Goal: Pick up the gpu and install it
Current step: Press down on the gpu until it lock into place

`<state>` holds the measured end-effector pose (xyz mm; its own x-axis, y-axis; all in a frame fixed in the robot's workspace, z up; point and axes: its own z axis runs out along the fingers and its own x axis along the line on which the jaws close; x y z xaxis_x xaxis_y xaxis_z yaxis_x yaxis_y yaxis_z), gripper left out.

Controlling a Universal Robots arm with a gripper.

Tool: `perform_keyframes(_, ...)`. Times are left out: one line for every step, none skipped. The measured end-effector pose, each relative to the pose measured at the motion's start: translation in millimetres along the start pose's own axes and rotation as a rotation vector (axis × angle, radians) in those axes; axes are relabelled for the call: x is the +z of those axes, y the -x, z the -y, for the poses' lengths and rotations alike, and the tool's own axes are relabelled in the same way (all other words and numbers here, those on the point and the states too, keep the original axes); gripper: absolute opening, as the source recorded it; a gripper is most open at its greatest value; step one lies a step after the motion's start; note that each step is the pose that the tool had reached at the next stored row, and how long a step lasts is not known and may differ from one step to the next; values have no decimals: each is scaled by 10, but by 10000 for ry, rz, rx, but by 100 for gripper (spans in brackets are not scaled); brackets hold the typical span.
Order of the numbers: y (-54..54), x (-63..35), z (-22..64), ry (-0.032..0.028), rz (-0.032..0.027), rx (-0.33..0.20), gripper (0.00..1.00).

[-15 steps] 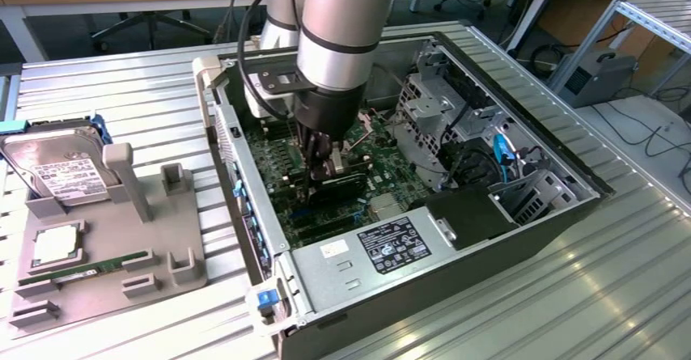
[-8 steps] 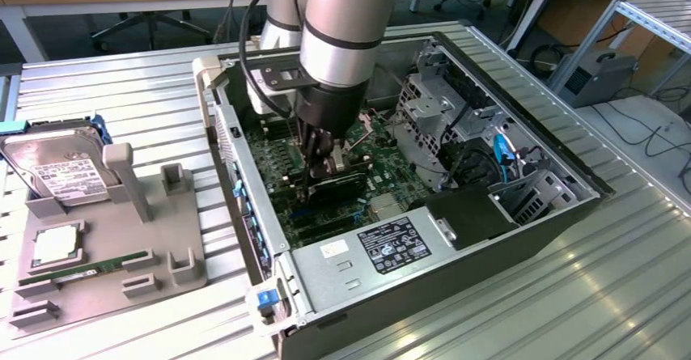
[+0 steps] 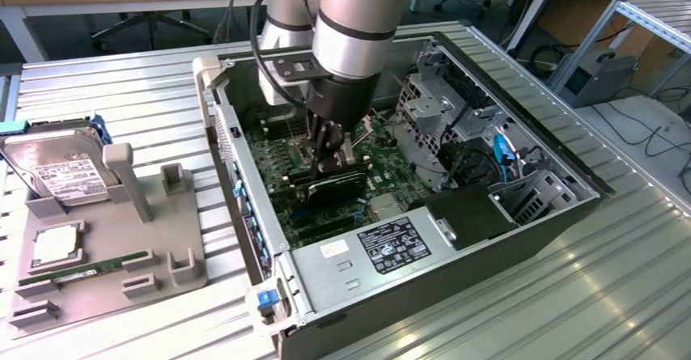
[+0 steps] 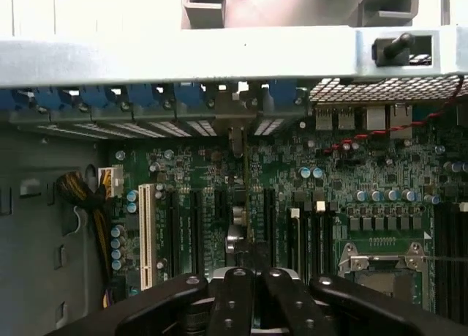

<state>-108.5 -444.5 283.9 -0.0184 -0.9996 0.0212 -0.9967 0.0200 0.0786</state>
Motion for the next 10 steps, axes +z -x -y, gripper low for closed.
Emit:
perform_keyframes(0, -5, 54, 50, -1, 0, 11)
perform_keyframes(0, -8, 94, 84, -2, -1, 11)
perform_keyframes(0, -13, 165, 148, -2, -3, 11)
perform_keyframes(1, -19, 230, 209, -5, -3, 11)
perform_keyframes(1, -22, 278, 252, -6, -5, 11)
perform_keyframes(2, -25, 320, 287, -6, -5, 11)
perform_keyframes(3, -29, 363, 326, -6, -5, 11)
perform_keyframes(3, -31, 389, 347, -7, -7, 11)
perform_keyframes(4, -33, 418, 369, -7, -8, 11)
perform_keyframes(3, -34, 430, 380, -6, -8, 11)
